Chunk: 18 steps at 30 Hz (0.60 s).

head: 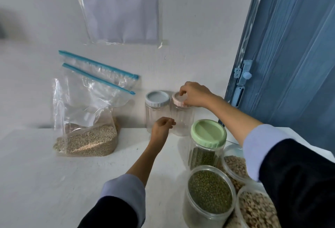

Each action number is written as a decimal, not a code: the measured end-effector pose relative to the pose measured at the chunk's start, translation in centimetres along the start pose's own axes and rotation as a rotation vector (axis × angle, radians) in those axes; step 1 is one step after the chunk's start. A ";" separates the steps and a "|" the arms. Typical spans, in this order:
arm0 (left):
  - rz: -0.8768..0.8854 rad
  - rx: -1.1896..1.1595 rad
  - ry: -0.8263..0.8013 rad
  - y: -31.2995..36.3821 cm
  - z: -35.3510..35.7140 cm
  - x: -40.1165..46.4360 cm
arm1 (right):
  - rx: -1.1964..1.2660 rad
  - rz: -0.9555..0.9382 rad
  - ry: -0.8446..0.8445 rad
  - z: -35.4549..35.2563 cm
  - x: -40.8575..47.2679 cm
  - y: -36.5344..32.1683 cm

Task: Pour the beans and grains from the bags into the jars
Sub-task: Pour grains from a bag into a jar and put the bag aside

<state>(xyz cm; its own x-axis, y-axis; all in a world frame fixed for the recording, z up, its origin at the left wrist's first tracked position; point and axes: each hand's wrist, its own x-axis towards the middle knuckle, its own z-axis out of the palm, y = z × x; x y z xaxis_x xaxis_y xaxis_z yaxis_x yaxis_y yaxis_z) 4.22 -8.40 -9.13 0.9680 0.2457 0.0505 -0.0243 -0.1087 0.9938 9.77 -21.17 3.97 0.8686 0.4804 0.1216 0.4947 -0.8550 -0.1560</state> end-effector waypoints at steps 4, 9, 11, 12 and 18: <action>0.015 0.039 0.007 0.3 -0.9 0.2 | -0.173 0.002 -0.052 1.9 0.9 -0.6; 0.051 0.092 -0.002 0.0 -1.7 0.0 | -0.195 0.005 -0.087 1.4 0.4 -1.0; 0.057 0.110 -0.005 0.0 -1.8 -0.3 | -0.151 0.010 -0.123 1.1 -0.1 -1.5; 0.069 0.129 0.003 0.2 -1.8 -0.5 | -0.132 0.009 -0.142 1.0 -0.4 -1.9; 0.225 0.160 0.036 -0.3 -2.4 -1.9 | -0.066 -0.091 -0.179 1.0 -2.6 -5.6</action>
<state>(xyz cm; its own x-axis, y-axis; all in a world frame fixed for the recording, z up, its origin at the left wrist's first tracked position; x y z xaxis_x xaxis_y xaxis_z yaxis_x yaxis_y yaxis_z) 1.76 -6.55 -9.33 0.9334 0.2317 0.2741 -0.1949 -0.3144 0.9291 4.81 -17.43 3.51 0.8147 0.5781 -0.0447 0.5734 -0.8147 -0.0868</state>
